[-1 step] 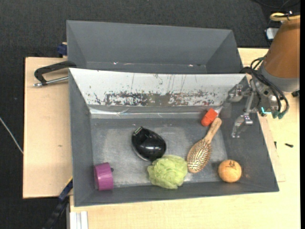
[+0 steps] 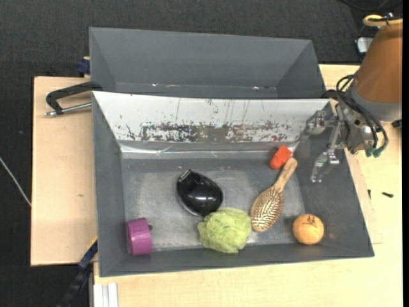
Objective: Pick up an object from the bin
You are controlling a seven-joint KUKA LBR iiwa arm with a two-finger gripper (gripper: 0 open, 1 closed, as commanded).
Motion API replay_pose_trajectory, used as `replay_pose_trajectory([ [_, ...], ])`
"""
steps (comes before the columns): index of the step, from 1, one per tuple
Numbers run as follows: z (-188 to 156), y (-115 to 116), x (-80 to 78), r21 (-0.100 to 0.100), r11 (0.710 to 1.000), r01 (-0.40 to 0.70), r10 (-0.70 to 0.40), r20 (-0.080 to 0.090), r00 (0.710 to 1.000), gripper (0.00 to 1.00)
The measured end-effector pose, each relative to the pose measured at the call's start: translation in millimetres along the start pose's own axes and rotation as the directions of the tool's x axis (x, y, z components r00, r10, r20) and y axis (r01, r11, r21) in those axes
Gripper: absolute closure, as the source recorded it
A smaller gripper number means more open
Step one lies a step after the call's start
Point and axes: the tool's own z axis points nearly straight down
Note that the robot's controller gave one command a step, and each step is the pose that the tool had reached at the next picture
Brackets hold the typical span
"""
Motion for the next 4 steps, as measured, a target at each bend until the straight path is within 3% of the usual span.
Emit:
replay_pose_trajectory([
  [1,50.8,14.5,10.4,0.002,0.971,0.240,-0.240,0.006,0.971,0.00],
  [2,78.7,24.1,27.6,-0.006,0.798,0.602,-0.602,-0.004,0.798,0.00],
  [3,97.5,28.4,23.0,-0.001,0.704,0.710,-0.710,0.000,0.704,0.00],
  [4,140.2,37.0,23.8,0.001,0.489,0.872,-0.872,0.002,0.489,0.00],
])
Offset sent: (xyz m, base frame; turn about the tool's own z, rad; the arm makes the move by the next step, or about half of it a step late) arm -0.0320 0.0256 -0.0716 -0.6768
